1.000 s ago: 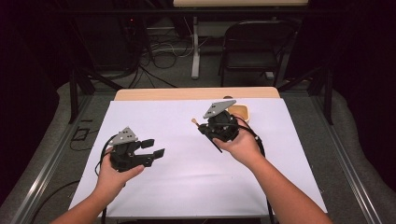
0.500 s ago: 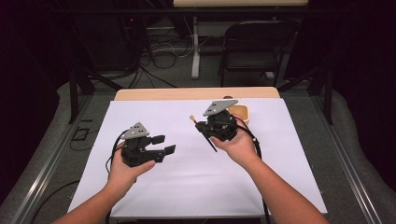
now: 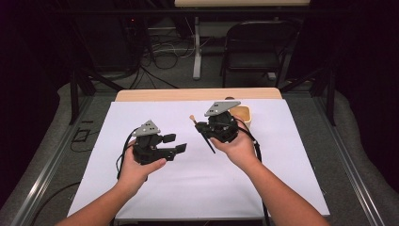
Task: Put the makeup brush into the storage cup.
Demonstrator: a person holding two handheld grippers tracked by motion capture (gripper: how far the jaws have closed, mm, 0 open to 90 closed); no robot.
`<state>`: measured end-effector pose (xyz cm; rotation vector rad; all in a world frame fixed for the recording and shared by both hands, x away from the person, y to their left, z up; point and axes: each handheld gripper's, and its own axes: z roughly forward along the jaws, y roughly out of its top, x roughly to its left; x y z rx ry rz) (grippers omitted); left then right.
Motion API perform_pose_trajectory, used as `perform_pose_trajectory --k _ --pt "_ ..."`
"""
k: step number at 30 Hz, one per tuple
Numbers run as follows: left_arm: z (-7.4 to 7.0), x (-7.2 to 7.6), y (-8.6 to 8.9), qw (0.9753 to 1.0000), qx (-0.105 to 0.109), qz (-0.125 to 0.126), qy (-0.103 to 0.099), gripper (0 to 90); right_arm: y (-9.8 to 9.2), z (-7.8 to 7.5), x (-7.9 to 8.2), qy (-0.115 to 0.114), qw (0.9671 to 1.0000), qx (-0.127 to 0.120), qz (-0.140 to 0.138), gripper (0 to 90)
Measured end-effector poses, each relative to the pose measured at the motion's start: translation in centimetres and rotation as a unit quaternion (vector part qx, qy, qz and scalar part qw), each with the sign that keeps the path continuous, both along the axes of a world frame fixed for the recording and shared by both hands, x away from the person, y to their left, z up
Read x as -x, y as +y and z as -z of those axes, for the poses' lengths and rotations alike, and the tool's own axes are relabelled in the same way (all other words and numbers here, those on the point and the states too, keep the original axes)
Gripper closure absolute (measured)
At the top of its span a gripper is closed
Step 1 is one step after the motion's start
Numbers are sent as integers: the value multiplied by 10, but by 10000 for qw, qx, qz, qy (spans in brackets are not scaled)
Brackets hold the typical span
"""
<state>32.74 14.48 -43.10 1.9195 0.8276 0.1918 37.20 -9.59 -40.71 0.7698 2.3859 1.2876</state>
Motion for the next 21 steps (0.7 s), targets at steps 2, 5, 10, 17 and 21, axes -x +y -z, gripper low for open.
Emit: perform_pose_trajectory --k 2,5,10,17,21 --pt "0 -1 -1 10000 9 29 1 409 0 0 0 11 10000 -30 17 838" --pt "1 -1 -4 10000 57 44 21 415 0 0 0 10 10000 -84 36 838" --pt "3 -2 -8 9999 115 58 59 424 1 1 -1 60 9997 -214 66 838" --pt "3 -4 -11 9995 302 26 93 446 1 0 -1 110 9988 -450 133 838" --pt "4 -4 -11 9992 376 -29 88 472 2 0 0 56 9988 -466 162 838"
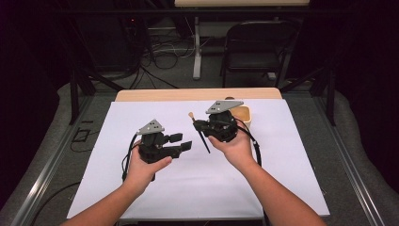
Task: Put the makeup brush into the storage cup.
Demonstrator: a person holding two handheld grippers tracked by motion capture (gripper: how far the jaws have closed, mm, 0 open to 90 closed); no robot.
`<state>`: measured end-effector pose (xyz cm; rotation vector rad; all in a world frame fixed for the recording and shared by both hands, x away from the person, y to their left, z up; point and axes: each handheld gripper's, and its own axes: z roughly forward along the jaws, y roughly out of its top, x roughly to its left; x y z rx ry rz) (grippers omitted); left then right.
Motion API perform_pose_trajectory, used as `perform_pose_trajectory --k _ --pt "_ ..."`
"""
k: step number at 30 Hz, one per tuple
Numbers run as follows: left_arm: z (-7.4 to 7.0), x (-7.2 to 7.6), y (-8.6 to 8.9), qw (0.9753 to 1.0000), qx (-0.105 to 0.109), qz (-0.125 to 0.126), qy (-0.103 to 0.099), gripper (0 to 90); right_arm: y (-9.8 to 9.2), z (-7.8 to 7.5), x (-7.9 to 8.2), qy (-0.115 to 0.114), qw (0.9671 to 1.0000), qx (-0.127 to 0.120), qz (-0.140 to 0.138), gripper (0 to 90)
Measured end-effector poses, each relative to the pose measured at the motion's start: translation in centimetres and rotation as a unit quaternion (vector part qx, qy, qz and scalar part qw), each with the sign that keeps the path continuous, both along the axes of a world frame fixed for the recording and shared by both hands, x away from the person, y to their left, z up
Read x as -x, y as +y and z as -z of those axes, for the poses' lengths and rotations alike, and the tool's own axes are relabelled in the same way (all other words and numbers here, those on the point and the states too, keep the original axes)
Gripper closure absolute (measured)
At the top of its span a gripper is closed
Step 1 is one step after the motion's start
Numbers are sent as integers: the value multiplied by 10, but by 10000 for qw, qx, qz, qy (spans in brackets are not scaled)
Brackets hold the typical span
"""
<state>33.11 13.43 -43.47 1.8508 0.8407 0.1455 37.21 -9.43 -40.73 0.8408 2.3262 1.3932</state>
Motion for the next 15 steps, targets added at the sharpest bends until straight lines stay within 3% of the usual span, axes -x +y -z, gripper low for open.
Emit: perform_pose_trajectory --k 1,9,15 --pt "1 0 0 9999 102 -50 31 480 0 0 0 -7 10000 -14 -9 838" --pt "4 -2 0 9995 273 -107 116 505 2 3 0 91 9997 -220 19 838" --pt "7 -3 -2 9995 268 -122 129 523 3 8 0 153 9993 -342 46 838"
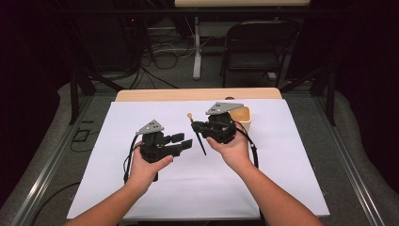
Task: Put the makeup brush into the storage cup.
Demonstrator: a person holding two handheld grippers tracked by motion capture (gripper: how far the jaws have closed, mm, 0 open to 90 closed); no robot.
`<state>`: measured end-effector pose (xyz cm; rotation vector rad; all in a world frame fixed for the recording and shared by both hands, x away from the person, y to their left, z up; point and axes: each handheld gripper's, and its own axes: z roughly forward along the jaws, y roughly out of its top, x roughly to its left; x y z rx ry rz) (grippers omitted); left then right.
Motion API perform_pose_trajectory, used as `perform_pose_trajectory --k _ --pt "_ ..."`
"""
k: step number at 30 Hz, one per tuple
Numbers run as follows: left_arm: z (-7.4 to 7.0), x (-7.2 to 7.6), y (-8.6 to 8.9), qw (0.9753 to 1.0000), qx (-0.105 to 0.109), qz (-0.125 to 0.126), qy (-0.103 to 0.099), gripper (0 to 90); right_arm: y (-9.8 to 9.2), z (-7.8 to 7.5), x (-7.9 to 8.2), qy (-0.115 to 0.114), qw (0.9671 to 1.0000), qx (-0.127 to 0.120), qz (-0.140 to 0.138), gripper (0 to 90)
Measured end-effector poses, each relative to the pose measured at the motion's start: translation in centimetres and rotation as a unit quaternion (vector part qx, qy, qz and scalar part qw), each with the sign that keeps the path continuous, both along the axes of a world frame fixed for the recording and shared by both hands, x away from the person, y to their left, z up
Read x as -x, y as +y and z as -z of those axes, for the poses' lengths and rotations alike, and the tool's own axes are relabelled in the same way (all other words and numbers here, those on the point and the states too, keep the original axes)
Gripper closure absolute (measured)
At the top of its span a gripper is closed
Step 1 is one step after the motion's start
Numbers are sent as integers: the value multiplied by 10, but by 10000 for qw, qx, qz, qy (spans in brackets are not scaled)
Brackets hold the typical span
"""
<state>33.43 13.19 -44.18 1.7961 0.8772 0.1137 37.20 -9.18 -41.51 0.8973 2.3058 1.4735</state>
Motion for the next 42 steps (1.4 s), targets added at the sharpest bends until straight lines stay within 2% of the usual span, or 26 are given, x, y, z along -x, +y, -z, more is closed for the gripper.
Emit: perform_pose_trajectory --k 5,17,24,29,42 --pt "1 -1 -2 10000 34 -36 16 539 1 -1 0 28 9998 -216 17 838" --pt "2 -3 -4 9998 142 -149 21 585 -1 -2 1 114 9984 -546 62 838" --pt "0 -5 -4 9997 136 -215 49 591 -5 1 -1 230 9961 -840 164 838" --pt "1 -6 -5 9997 123 -189 97 609 -7 1 -1 291 9946 -974 213 838" --pt "4 -8 -14 9994 191 -180 216 653 -8 1 0 335 9928 -1131 206 838"
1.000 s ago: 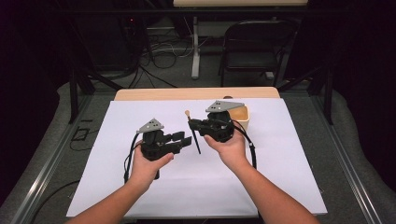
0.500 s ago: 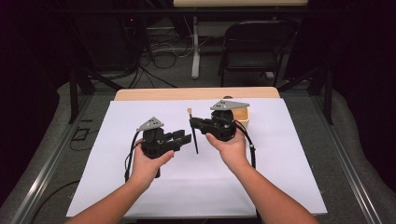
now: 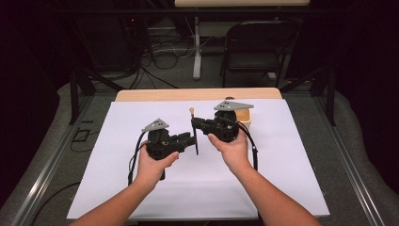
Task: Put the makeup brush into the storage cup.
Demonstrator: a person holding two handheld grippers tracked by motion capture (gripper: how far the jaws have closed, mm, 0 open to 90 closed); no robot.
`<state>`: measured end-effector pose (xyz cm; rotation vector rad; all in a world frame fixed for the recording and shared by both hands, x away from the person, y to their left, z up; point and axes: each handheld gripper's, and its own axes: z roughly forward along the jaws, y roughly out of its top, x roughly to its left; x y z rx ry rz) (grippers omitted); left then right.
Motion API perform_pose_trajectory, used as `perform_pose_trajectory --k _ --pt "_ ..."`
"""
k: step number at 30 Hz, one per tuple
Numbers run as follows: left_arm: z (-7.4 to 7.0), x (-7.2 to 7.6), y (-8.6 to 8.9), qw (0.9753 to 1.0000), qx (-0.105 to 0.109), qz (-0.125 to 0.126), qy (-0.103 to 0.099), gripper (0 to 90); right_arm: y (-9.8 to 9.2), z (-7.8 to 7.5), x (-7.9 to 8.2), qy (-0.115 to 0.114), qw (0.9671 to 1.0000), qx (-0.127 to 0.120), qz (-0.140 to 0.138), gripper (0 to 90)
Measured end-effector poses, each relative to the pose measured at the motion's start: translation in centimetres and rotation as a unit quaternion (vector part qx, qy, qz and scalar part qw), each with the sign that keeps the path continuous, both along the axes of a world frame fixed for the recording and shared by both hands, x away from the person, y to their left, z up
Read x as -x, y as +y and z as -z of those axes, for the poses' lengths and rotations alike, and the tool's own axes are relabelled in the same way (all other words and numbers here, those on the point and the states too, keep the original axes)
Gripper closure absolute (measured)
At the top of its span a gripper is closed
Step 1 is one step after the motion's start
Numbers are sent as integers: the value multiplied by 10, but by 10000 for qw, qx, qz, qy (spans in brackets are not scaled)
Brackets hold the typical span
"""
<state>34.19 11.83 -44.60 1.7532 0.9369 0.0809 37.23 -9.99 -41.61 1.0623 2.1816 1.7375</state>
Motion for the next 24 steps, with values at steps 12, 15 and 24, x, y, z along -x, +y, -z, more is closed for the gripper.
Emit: perform_pose_trajectory --k 12,15,24 --pt "3 -1 -5 10000 -71 -66 1 731 0 1 1 21 10000 -43 -27 838" --pt "3 -1 -5 10000 -68 -69 8 746 0 0 1 26 10000 -49 -40 838" --pt "3 -1 -6 10000 -83 -36 -5 795 2 1 1 35 9999 -137 -68 838"
